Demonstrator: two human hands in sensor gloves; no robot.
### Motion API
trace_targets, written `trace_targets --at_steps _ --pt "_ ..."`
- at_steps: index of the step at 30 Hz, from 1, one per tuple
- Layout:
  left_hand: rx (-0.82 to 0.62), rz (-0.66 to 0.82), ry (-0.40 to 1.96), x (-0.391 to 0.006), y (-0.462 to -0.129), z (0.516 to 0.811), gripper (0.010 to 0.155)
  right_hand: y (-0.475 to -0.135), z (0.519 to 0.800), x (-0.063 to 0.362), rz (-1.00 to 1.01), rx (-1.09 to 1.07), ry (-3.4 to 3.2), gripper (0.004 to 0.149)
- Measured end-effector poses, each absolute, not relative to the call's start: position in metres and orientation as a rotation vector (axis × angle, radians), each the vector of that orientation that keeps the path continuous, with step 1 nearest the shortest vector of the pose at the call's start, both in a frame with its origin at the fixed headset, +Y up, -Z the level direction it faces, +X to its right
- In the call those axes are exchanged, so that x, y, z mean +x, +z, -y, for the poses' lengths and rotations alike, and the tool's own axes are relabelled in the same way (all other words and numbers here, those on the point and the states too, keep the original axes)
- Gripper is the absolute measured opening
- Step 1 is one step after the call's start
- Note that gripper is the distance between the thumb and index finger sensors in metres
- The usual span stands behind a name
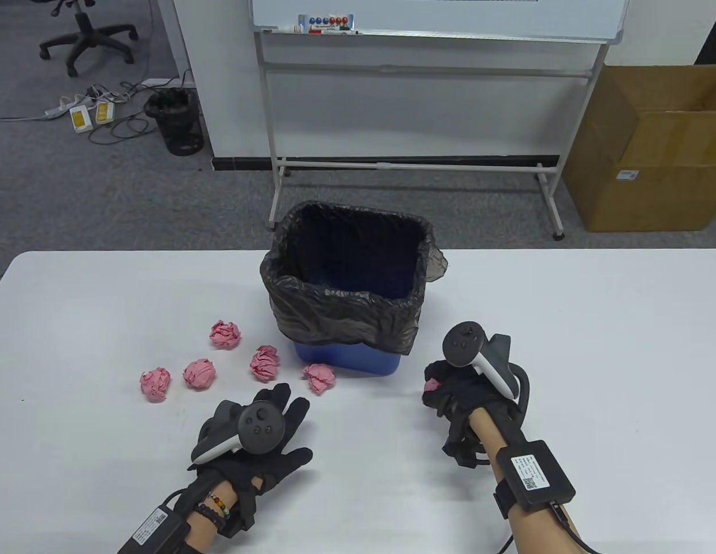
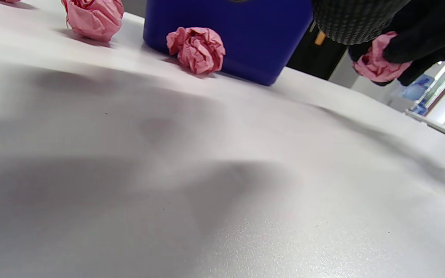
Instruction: Toss crumpled papers into recycling bin
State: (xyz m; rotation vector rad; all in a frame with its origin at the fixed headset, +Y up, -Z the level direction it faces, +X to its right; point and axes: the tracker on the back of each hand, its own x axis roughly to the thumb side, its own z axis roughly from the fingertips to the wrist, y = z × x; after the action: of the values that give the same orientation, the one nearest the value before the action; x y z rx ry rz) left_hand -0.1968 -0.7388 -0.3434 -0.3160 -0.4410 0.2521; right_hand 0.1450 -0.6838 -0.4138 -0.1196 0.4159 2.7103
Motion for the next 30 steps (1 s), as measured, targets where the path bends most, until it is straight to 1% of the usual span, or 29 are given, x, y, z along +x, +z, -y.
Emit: trace_targets --at_steps 9,13,16,18,24,30 --pt "-0.317 0.436 0.255 -0.197 -0.344 0.738 0.085 -0.398 0.655 0.122 -0.64 0.156 2.53 0.062" --pt "-0.318 0.435 0.258 -0.197 -0.344 0.738 0.085 -0.394 0.636 0.107 -0.737 0.281 2.421 0.062" --pt "-0.32 0.435 0.256 -0.197 -0.344 0.739 0.085 -0.395 0.618 0.097 -0.755 0.356 2.354 0.062" --pt "-0.32 0.434 0.257 -0.197 -0.344 0.738 0.085 -0.398 0.602 0.091 -0.751 0.404 2.265 0.062" --pt "-0.321 0.431 0.257 -0.197 -0.344 0.738 0.085 -0.415 0.569 0.08 -0.671 0.434 2.118 0.062" --pt "-0.316 0.427 0.259 -0.199 -0.345 0.737 0.085 -0.44 0.537 0.075 -0.47 0.384 2.038 0.062"
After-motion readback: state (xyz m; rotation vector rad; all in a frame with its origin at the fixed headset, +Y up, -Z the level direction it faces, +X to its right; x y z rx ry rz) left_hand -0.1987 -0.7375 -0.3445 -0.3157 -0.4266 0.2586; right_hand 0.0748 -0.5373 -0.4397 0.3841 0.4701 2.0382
